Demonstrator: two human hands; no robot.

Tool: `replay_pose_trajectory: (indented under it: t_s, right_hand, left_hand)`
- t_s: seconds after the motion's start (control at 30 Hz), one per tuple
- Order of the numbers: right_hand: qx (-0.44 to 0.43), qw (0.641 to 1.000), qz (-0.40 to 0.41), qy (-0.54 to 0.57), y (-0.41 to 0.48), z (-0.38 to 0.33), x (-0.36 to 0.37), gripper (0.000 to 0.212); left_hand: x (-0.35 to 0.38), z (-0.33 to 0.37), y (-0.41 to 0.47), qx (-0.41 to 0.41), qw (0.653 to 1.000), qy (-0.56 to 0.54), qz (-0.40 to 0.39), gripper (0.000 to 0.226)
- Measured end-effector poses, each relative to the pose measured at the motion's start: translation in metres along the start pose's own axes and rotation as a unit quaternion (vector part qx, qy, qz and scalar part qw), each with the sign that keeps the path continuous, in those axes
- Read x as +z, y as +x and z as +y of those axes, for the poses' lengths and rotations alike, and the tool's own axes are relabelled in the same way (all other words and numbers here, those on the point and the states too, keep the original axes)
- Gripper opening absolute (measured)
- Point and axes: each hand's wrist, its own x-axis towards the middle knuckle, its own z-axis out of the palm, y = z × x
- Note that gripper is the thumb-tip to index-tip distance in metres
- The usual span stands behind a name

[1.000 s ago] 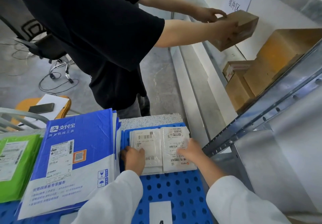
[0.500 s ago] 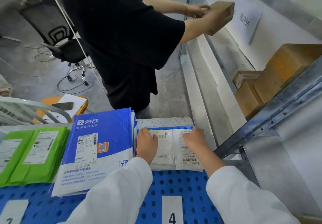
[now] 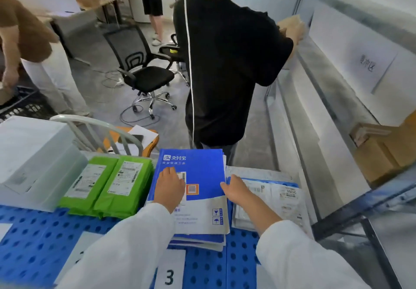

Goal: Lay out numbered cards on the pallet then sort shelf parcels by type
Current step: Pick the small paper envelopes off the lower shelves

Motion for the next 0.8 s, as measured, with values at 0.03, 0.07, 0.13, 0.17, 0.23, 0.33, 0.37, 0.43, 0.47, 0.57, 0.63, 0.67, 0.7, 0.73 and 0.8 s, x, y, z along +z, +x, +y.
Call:
replay_pose_trajectory:
  t_s: [0.03, 0.07, 0.13, 0.17, 0.23, 0.33, 0.37, 0.43, 0.47, 0.57, 0.63, 0.67, 0.7, 0.73, 0.8]
  right_hand:
    - [0.007, 1.000, -0.010, 0.006, 0.000, 0.002, 0.009, 0.029]
    - [0.014, 1.000, -0.020, 0.010, 0.000, 0.002, 0.020, 0.030]
    - [0.038, 0.999, -0.024, 0.024, -0.002, 0.002, 0.039, 0.042]
    - [0.051, 0.998, -0.017, 0.036, -0.002, 0.002, 0.047, 0.052]
    - [0.072, 0.995, -0.001, 0.068, 0.001, 0.008, 0.058, 0.060]
    - [0.121, 0.985, 0.013, 0.123, 0.011, 0.015, 0.067, 0.062]
    - [0.133, 0.982, 0.018, 0.136, 0.016, 0.018, 0.069, 0.062]
    - [0.147, 0.978, 0.023, 0.145, 0.018, 0.020, 0.075, 0.058]
    - [0.150, 0.977, 0.019, 0.148, 0.016, 0.020, 0.077, 0.056]
    - [0.150, 0.976, 0.018, 0.157, 0.006, 0.018, 0.078, 0.055]
    - [0.144, 0.977, 0.029, 0.156, 0.001, 0.010, 0.069, 0.047]
    - [0.141, 0.979, 0.040, 0.145, 0.001, 0.005, 0.063, 0.040]
    - [0.131, 0.981, 0.055, 0.132, 0.003, 0.003, 0.056, 0.037]
    - [0.120, 0.983, 0.075, 0.115, 0.005, -0.002, 0.049, 0.040]
    - [0.081, 0.987, 0.112, 0.085, 0.003, -0.015, 0.039, 0.041]
  left_hand:
    - [-0.003, -0.015, -0.001, -0.019, 1.000, -0.002, -0.017, 0.033]
    - [-0.002, -0.030, -0.001, -0.028, 0.999, 0.004, -0.037, 0.031]
    - [0.001, -0.054, -0.002, -0.090, 0.993, -0.017, -0.073, 0.031]
    - [0.000, -0.060, -0.002, -0.117, 0.990, -0.034, -0.067, 0.033]
    - [0.005, -0.072, 0.004, -0.113, 0.991, -0.007, -0.078, 0.039]
    - [0.020, -0.084, 0.012, -0.078, 0.989, -0.020, -0.124, 0.034]
    - [0.023, -0.086, 0.011, -0.053, 0.992, -0.036, -0.105, 0.035]
    - [0.027, -0.091, 0.009, -0.032, 0.996, -0.030, -0.072, 0.041]
    - [0.026, -0.090, 0.008, -0.045, 0.995, -0.050, -0.074, 0.044]
    - [0.021, -0.087, 0.007, -0.081, 0.988, -0.089, -0.093, 0.050]
    - [0.012, -0.082, 0.008, -0.096, 0.984, -0.119, -0.090, 0.044]
    - [0.008, -0.080, 0.007, -0.105, 0.982, -0.129, -0.090, 0.042]
    - [0.002, -0.077, 0.007, -0.108, 0.980, -0.144, -0.081, 0.044]
    - [-0.004, -0.076, 0.007, -0.111, 0.979, -0.157, -0.072, 0.046]
    - [-0.017, -0.074, 0.007, -0.093, 0.978, -0.175, -0.059, 0.044]
